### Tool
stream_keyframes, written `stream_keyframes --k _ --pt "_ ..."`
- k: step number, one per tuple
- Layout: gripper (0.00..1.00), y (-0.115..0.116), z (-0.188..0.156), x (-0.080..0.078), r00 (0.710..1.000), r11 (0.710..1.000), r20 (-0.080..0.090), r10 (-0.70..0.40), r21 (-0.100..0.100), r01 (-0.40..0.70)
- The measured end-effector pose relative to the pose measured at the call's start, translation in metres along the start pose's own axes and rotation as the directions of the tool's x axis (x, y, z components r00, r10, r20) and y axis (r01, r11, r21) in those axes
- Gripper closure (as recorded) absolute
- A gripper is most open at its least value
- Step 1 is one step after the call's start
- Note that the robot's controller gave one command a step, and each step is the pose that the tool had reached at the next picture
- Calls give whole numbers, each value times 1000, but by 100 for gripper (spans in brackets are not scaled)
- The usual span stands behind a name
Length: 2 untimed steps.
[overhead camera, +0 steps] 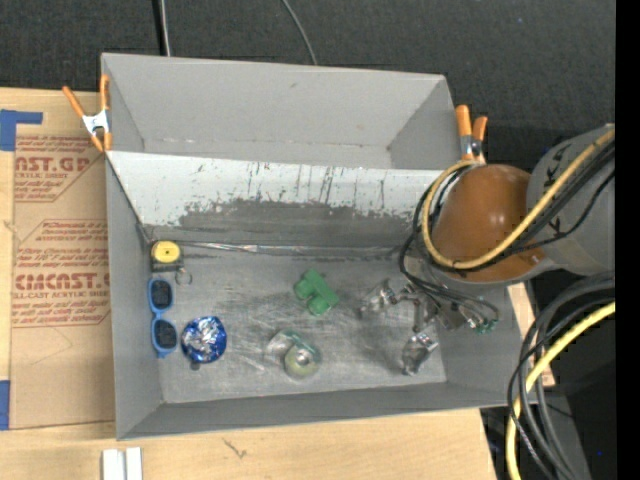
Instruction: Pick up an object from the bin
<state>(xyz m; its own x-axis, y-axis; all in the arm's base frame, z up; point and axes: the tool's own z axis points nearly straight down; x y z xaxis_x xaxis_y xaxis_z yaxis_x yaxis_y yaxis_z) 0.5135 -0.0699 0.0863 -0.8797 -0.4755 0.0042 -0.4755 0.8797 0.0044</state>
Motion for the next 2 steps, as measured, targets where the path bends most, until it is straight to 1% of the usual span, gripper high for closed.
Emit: stream_keyframes --k 1,2 --pt "0 -13 -120 -9 990 990 11 -142 12 142" --pt "0 22 -1 1 986 986 -1 -164 -4 164"
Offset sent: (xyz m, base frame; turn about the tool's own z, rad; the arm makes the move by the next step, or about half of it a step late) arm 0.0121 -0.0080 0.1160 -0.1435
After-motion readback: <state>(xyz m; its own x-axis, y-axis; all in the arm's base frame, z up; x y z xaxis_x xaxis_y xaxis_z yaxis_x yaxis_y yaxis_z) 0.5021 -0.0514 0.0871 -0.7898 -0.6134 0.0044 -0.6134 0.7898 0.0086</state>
